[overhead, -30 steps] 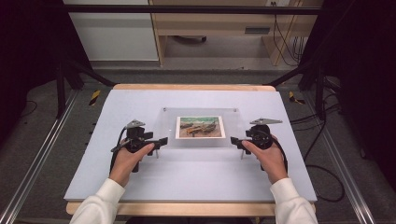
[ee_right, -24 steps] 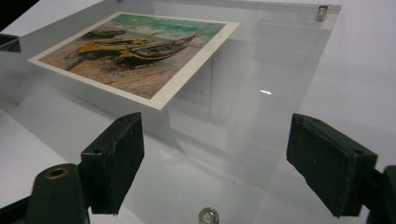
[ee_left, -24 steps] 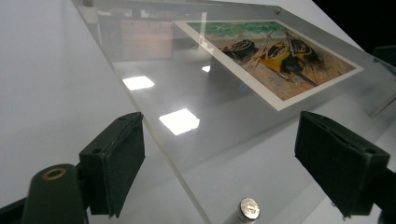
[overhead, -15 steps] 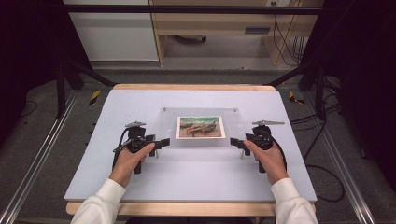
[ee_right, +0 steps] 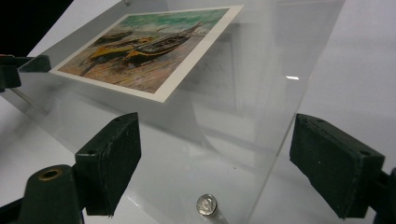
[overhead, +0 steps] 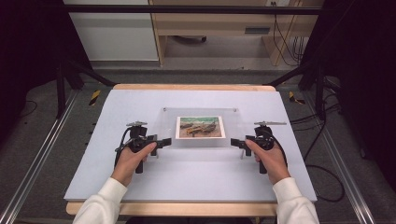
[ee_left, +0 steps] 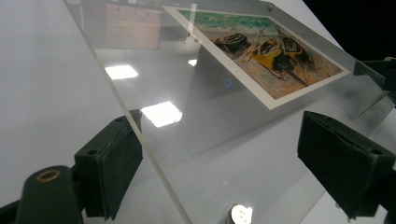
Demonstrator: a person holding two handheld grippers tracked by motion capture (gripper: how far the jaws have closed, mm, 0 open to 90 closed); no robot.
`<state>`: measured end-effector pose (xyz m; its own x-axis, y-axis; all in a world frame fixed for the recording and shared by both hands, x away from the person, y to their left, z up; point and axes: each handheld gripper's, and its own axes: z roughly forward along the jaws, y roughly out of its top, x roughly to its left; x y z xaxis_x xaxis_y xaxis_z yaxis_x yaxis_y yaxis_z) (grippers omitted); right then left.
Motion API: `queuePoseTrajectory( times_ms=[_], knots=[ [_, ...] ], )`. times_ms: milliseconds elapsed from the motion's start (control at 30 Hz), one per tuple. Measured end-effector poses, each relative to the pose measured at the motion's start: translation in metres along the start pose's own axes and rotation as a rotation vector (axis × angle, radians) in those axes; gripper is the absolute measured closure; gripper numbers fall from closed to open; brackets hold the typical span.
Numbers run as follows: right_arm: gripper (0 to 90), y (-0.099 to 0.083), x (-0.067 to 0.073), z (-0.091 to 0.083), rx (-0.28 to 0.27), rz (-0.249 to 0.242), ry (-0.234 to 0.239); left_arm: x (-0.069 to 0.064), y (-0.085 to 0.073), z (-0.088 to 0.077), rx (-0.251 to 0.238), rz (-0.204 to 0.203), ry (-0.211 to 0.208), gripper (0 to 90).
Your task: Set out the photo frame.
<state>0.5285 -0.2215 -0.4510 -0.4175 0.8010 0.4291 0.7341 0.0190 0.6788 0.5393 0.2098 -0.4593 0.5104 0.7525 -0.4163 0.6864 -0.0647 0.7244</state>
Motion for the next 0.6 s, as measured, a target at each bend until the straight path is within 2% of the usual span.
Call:
queuePoseTrajectory(
  times_ms=[33,67,100,600],
  knots=[
    [17.2,0.0000,0.0000,0.0000,0.000,0.000,0.000,0.0001,0.0002,0.0001,0.001,0.000,-0.001,13.4],
    [17.2,-0.0008,-0.0013,0.0017,0.016,0.027,0.042,0.0002,0.0006,-0.0001,0.007,0.004,0.000,13.4],
    [17.0,-0.0010,-0.0008,0.0024,0.013,0.028,0.044,0.0002,0.0010,0.0000,0.010,0.004,0.000,13.4],
    [19.4,-0.0019,0.0024,0.0022,-0.003,0.024,0.006,0.0009,0.0013,-0.0015,0.012,0.010,-0.003,15.7]
  ],
)
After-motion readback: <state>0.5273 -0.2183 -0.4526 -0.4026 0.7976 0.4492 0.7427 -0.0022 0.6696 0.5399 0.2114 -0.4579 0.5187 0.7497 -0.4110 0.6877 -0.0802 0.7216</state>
